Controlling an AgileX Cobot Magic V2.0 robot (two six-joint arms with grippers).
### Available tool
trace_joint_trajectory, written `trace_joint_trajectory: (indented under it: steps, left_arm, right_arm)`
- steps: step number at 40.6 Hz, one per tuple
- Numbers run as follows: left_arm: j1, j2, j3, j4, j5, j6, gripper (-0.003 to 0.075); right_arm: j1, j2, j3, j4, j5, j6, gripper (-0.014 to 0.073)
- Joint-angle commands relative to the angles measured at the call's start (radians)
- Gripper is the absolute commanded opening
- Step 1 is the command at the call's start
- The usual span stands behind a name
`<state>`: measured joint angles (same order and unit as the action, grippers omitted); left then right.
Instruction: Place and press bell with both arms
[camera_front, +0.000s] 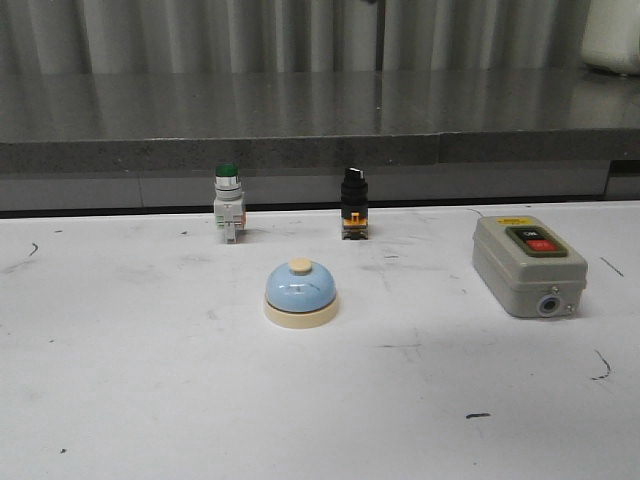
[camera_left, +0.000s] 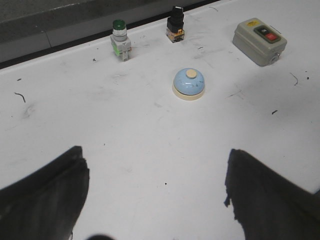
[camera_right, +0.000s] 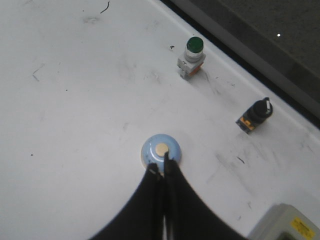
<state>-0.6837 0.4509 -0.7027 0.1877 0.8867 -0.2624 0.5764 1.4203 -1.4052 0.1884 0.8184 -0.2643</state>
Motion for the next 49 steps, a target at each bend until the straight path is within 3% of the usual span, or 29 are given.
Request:
trace_joint_trajectory:
  steps: [1,24,38,41,49]
  left_arm:
    - [-0.003,0.007,-0.024,0.009,-0.068,-0.009,0.0547]
    - [-0.003,0.007,-0.024,0.009,-0.068,-0.009,0.0547]
    - [-0.003,0.007,-0.024,0.009,-0.07,-0.009,0.0543]
    - [-0.003,0.007,-0.024,0.009,-0.07,-0.009,0.0482]
    - [-0.003,0.007,-0.024,0.008,-0.066,-0.009,0.0131]
  right_arm:
    - [-0.025,-0.141,0.052,-0.007,-0.029,-0.009,-0.0068]
    - [-0.067,-0.685,0.469,-0.008,0.048,-0.005,-0.0068]
    - [-0.067,-0.822,0.54,-0.008,0.089,-0.005,-0.0068]
    - [-0.067,-0.822,0.54,-0.008,0.092,-0.005,-0.0068]
    - [-0.067,-0.822,0.54,-0.008,0.092,-0.005,-0.0068]
